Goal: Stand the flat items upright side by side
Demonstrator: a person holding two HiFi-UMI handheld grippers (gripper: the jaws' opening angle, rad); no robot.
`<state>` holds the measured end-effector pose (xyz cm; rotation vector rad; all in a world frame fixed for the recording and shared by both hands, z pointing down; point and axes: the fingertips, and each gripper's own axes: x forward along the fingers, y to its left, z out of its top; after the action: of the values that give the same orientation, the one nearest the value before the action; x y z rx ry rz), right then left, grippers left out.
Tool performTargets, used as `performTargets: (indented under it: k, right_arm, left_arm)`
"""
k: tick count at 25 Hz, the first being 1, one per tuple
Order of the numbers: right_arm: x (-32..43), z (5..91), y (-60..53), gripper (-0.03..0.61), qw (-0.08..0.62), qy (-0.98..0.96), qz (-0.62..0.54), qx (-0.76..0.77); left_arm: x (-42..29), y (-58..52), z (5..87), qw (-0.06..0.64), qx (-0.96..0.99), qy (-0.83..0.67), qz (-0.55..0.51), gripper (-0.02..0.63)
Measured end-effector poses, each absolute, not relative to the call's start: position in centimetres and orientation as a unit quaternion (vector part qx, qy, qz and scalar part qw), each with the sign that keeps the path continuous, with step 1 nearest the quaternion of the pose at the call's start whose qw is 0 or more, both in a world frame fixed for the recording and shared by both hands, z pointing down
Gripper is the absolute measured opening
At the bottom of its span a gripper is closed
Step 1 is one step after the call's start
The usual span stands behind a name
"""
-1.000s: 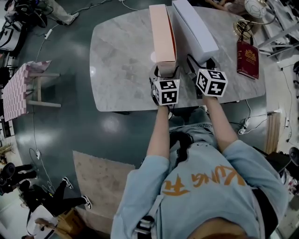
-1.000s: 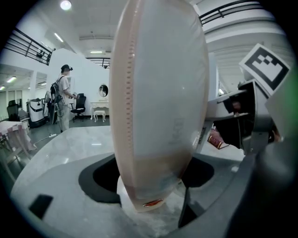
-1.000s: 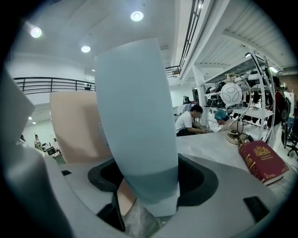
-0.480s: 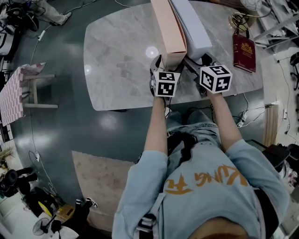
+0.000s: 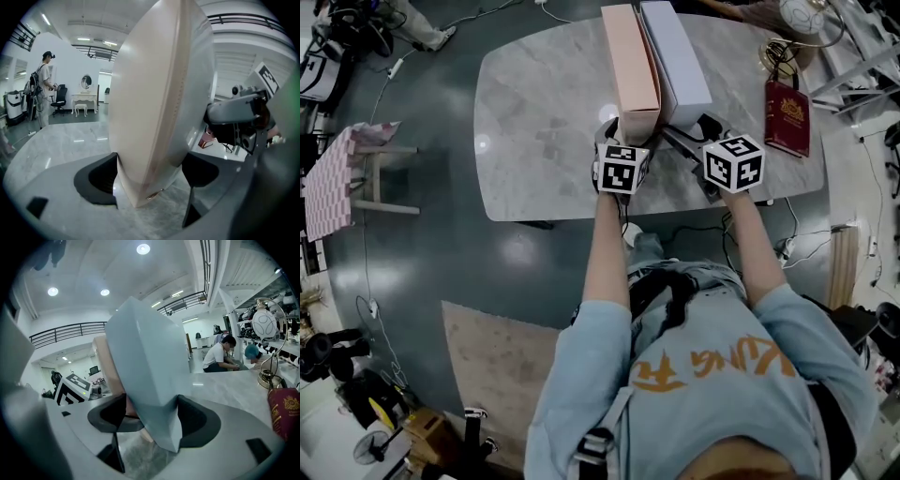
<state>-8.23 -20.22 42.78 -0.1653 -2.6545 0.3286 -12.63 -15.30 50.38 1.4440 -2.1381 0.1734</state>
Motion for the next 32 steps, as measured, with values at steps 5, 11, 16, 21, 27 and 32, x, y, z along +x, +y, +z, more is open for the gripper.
performTargets:
  k: [5,11,16,21,27,32]
  right_arm:
    - [-7.8,41.7,-21.2,0.344,0.213,-0.968,0.114,-0.065]
    - [-6.9,40.2,-21.3,0.339,0.191,-0.972,0.112,-0.075]
    - [-5.7,39.2,-21.2,0.333,0.18,-0.975,0.105,-0.076]
    - [-3.7,36.8,-22.0,0.253,0.154,-0.981,0.1,-0.064]
    - [0.4,34.2,-21.3,0.136,0.109,-0.987,0.102,-0.059]
    - [5.3,31.2,-20.2,0.012,0.065,-0.991,0.094,-0.064]
  left_arm:
    - [-12.0,-14.9,48.9,0.266,0.512,-0.816,0.037,0.443]
    - [-11.0,-13.4,46.4,0.248,0.474,-0.844,0.023,0.431]
    - [-10.0,-11.3,43.9,0.225,0.427,-0.876,-0.009,0.359]
    - [-8.4,-10.1,39.6,0.176,0.393,-0.902,-0.027,0.256]
    - [-3.8,-9.3,36.0,0.126,0.371,-0.919,-0.049,0.144]
    - [0.4,-7.9,31.8,0.071,0.335,-0.937,-0.069,0.023]
